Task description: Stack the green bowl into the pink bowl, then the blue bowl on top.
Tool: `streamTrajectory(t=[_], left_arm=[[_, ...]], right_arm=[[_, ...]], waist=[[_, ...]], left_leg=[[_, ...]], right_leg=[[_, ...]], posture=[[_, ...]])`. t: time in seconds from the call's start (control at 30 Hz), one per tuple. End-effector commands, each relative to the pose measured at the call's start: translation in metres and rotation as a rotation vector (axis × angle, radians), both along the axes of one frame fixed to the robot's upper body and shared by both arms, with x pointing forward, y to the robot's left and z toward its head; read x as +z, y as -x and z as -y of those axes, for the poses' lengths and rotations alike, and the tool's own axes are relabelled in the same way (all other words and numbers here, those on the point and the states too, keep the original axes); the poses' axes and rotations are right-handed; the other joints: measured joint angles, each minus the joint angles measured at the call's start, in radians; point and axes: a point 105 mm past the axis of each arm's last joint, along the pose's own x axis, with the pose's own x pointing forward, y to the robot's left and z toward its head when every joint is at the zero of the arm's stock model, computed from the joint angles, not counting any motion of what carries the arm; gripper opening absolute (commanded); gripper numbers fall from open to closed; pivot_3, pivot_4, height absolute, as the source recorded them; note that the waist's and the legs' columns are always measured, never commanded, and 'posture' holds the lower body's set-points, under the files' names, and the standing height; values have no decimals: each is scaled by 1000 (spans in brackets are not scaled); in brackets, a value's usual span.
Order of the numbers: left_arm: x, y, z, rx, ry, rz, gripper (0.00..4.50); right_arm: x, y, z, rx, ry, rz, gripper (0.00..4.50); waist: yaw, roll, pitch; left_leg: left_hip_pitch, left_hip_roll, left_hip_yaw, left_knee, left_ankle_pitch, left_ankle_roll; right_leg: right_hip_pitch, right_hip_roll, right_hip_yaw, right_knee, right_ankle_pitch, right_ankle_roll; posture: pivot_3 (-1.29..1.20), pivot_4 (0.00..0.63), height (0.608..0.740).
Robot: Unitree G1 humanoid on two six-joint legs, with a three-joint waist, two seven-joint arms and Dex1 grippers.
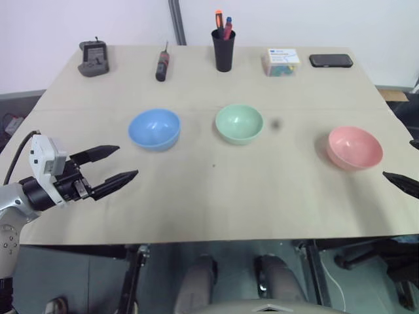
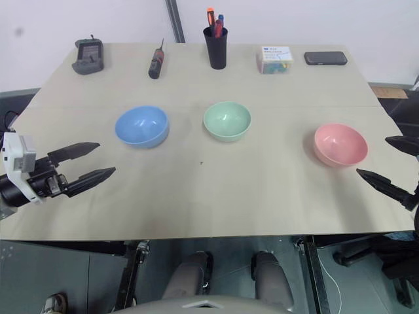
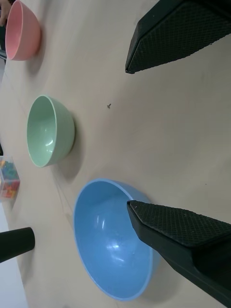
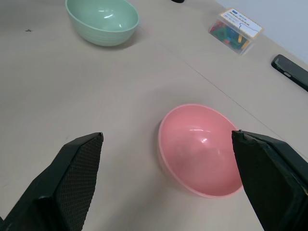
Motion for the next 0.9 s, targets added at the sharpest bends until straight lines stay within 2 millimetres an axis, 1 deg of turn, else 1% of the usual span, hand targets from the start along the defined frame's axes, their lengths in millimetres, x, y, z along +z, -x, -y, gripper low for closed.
streamTrajectory(t=[0.03,0.13,0.2,0.3,0.37,0.4,0.43,0.5,0.53,0.63,0.73,0.77,0.83,0.87,0.9], left_arm=[[11,-3,3,-19,-12,52,4465],[14,-9,17,-61,18,78,4465],[15,-9,24,-91,20,84,4465],[17,-8,42,-164,23,103,4465],[21,-8,60,-236,58,120,4465],[22,-7,66,-260,67,125,4465],[23,-7,78,-302,82,130,4465],[25,-4,95,-367,100,135,4465],[24,-4,104,-397,106,137,4465],[22,-2,119,-452,102,126,4465],[27,-2,128,-470,124,148,4465],[28,-2,129,-472,129,150,4493],[31,-2,132,-478,128,161,4500],[32,-2,132,-479,130,165,4500],[33,-1,132,-477,130,171,4500]], right_arm=[[8,-2,5,-40,32,42,4487],[-1,-9,5,-83,28,46,4487],[-7,-13,5,-116,30,33,4487],[-18,-27,-6,-144,26,4,4487],[-31,-42,-18,-141,7,-24,4487],[-35,-47,-22,-143,3,-29,4487],[-41,-58,-27,-154,-11,-31,4487],[-49,-71,-32,-169,-26,-45,4487],[-57,-79,-35,-182,-31,-67,4487],[-72,-92,-43,-177,-31,-104,4487],[-78,-104,-42,-208,-38,-123,4487],[-79,-106,-42,-215,-41,-127,4243],[-85,-113,-36,-256,-29,-140,3948],[-86,-117,-34,-272,-28,-139,3652],[-86,-121,-32,-284,-22,-135,3166]], waist=[[0,0,0],[3,0,0],[1,-1,0],[-3,0,0],[-6,-1,0],[-6,-1,0],[-5,0,0],[-4,0,0],[-4,0,0],[-2,-1,0],[-2,0,0],[-2,0,0],[-2,0,0],[-3,0,0],[-4,0,0]], left_leg=[[0,0,0,0,0,0],[0,0,0,1,0,0],[0,0,0,1,0,0],[0,0,0,1,0,0],[1,0,1,1,0,0],[1,0,1,1,0,0],[1,0,1,2,0,0],[1,0,1,2,0,0],[1,-1,0,2,0,0],[0,-2,0,2,0,0],[-1,-2,-1,2,0,0],[-1,-2,-1,2,0,0],[-1,-2,-2,2,0,0],[-1,-2,-1,2,0,0],[-1,-2,-1,2,0,0]], right_leg=[[0,0,0,0,0,0],[0,0,0,0,0,0],[0,0,0,1,0,0],[0,0,0,1,1,-1],[0,0,1,1,2,-3],[0,0,1,2,2,-3],[0,0,1,2,2,-3],[0,0,1,3,2,-3],[0,0,1,3,2,-3],[0,0,1,3,3,-3],[-1,0,1,3,5,0],[-1,0,0,3,5,0],[-1,0,0,3,5,0],[-1,0,1,3,5,0],[-1,0,1,3,5,0]], posture=[[0,150,740],[0,150,740],[0,150,740],[0,150,740],[0,150,740],[0,150,740],[0,150,740],[0,150,740],[0,150,740],[0,150,740],[0,150,740],[0,150,740],[0,150,740],[0,150,740],[0,150,740]])
